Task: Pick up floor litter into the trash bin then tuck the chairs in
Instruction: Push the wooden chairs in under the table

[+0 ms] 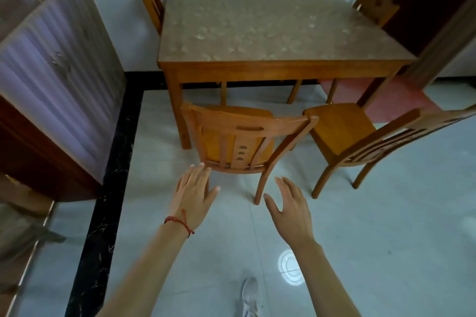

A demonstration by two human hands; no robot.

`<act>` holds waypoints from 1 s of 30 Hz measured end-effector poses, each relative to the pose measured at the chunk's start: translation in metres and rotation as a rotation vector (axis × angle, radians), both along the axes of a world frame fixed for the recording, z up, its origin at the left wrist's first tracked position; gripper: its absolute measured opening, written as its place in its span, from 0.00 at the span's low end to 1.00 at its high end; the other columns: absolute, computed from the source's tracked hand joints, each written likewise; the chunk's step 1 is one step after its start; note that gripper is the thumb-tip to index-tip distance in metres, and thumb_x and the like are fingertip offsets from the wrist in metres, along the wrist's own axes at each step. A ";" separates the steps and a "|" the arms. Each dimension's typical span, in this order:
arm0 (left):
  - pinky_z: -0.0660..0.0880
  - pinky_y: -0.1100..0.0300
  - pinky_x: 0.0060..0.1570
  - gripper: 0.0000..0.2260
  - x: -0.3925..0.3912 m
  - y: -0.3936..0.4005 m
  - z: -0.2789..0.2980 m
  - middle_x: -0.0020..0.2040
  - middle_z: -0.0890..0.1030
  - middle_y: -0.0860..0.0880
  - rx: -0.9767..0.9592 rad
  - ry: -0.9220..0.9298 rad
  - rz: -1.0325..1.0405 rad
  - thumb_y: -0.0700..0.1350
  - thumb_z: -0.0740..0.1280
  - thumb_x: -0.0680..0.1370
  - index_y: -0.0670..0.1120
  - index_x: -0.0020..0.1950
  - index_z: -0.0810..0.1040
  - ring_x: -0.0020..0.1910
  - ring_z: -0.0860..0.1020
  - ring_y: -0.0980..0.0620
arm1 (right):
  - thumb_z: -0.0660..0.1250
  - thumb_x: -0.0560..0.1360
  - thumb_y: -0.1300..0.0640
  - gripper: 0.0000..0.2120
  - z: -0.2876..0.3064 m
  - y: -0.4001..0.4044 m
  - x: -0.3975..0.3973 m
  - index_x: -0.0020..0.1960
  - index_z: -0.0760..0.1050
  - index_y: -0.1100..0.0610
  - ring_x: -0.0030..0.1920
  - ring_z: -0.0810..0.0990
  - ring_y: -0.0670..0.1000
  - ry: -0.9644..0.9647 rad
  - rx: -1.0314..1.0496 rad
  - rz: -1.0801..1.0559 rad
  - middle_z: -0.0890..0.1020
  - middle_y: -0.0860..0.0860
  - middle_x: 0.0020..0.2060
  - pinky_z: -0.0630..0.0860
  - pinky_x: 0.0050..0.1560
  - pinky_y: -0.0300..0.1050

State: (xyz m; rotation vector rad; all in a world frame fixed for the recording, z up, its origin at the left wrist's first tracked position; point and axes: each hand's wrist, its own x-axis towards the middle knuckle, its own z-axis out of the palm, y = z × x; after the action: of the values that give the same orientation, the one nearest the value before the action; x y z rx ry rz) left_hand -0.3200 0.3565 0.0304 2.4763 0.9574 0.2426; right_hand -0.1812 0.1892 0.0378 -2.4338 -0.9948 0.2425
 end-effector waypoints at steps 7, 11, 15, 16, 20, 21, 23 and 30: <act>0.56 0.57 0.69 0.22 0.077 0.011 0.012 0.71 0.65 0.43 -0.235 -0.181 0.223 0.49 0.59 0.79 0.42 0.70 0.64 0.71 0.61 0.46 | 0.57 0.78 0.43 0.25 0.011 0.026 0.083 0.71 0.62 0.52 0.67 0.68 0.52 0.109 0.040 0.003 0.70 0.52 0.68 0.68 0.64 0.49; 0.63 0.56 0.64 0.20 0.105 0.016 0.020 0.67 0.71 0.43 -0.351 -0.303 0.372 0.49 0.60 0.79 0.42 0.68 0.68 0.66 0.68 0.45 | 0.58 0.78 0.45 0.23 0.019 0.045 0.115 0.70 0.64 0.53 0.62 0.73 0.50 0.261 0.142 -0.026 0.75 0.51 0.63 0.69 0.59 0.42; 0.67 0.55 0.57 0.14 0.124 0.029 0.026 0.57 0.76 0.45 -0.440 -0.347 0.469 0.49 0.58 0.79 0.44 0.61 0.74 0.60 0.72 0.45 | 0.60 0.78 0.50 0.19 0.015 0.066 0.132 0.65 0.70 0.57 0.53 0.78 0.48 0.503 0.324 -0.149 0.81 0.50 0.53 0.70 0.52 0.37; 0.66 0.58 0.53 0.10 0.129 0.034 0.026 0.51 0.76 0.47 -0.470 -0.362 0.484 0.49 0.58 0.80 0.47 0.54 0.76 0.55 0.73 0.47 | 0.61 0.77 0.50 0.19 0.014 0.071 0.135 0.64 0.72 0.58 0.53 0.79 0.50 0.562 0.362 -0.190 0.82 0.52 0.51 0.72 0.52 0.39; 0.67 0.57 0.50 0.08 0.146 0.061 0.020 0.39 0.72 0.55 -0.573 -0.391 0.503 0.49 0.59 0.79 0.54 0.40 0.71 0.47 0.71 0.49 | 0.61 0.77 0.53 0.09 0.005 0.097 0.147 0.46 0.80 0.54 0.48 0.81 0.58 0.728 0.411 -0.310 0.83 0.57 0.43 0.78 0.54 0.56; 0.70 0.54 0.52 0.08 0.148 0.069 0.015 0.39 0.73 0.54 -0.605 -0.401 0.513 0.52 0.60 0.78 0.51 0.42 0.74 0.48 0.73 0.47 | 0.61 0.77 0.53 0.10 0.003 0.105 0.149 0.43 0.80 0.53 0.47 0.81 0.59 0.754 0.408 -0.325 0.83 0.57 0.41 0.78 0.53 0.57; 0.73 0.50 0.52 0.10 0.153 0.086 0.006 0.38 0.75 0.51 -0.625 -0.404 0.519 0.53 0.62 0.77 0.49 0.40 0.74 0.47 0.76 0.43 | 0.61 0.76 0.54 0.11 0.001 0.118 0.152 0.44 0.80 0.57 0.48 0.81 0.59 0.786 0.388 -0.359 0.84 0.57 0.42 0.78 0.53 0.57; 0.76 0.48 0.54 0.10 0.169 0.129 -0.013 0.44 0.82 0.42 -0.718 -0.429 0.612 0.52 0.67 0.73 0.46 0.44 0.78 0.48 0.80 0.43 | 0.64 0.76 0.51 0.15 -0.004 0.159 0.153 0.32 0.76 0.53 0.42 0.82 0.62 0.768 0.365 -0.537 0.82 0.58 0.34 0.77 0.53 0.62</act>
State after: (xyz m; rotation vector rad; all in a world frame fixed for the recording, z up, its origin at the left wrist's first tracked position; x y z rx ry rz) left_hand -0.1511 0.4853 0.0173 1.3743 1.2949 0.4977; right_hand -0.0279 0.3486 0.0339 -1.9099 -0.0341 0.6659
